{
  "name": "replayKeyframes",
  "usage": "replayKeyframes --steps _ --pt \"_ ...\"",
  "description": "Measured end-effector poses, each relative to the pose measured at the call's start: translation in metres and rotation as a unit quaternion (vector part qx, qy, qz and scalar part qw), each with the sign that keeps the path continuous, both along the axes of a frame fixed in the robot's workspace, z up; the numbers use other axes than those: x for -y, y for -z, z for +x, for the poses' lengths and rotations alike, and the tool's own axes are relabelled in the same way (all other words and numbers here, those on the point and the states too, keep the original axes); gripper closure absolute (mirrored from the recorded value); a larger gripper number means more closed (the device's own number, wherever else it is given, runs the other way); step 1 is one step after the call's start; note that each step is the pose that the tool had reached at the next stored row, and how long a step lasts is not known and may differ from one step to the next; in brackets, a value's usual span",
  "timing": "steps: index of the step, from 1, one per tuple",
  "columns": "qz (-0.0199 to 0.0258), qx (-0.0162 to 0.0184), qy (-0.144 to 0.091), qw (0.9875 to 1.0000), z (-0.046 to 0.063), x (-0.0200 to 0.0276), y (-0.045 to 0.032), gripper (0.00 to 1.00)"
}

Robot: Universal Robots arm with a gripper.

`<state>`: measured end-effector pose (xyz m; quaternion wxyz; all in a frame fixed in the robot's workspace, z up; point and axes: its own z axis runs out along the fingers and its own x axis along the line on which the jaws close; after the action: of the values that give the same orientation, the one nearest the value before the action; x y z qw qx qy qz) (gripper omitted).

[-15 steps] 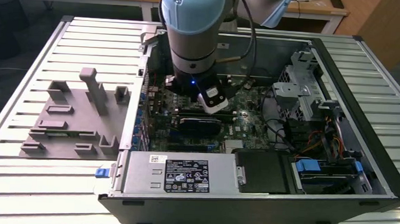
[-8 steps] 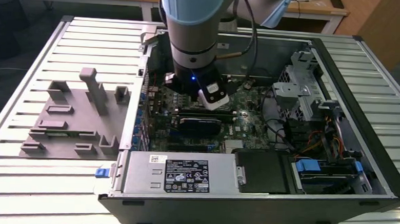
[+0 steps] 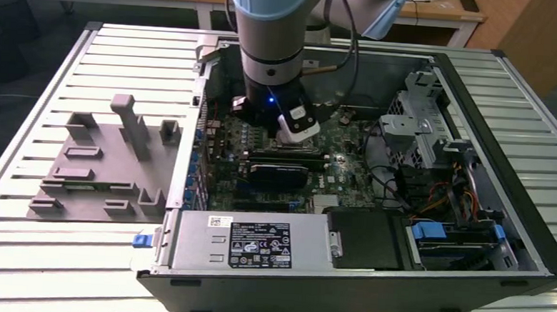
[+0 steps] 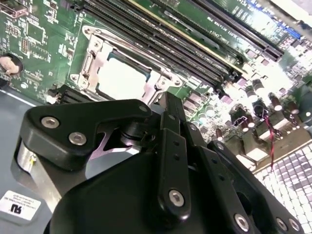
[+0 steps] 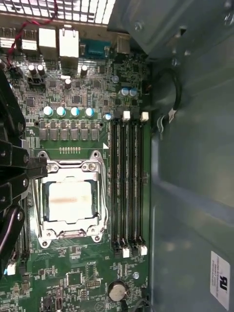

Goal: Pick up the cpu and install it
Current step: 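Install the second cpu locking lever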

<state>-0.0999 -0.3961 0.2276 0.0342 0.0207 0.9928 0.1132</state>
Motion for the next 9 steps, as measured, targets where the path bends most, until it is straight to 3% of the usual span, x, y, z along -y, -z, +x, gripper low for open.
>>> replayKeyframes --steps 5,9 --pt "-0.0146 0.0 0.0 0.9999 0.006 -0.0061 0.0025 0.89" --pt "-0.0222 -0.0001 0.0 0.9998 0.012 -0.0139 0.0051 0.89"
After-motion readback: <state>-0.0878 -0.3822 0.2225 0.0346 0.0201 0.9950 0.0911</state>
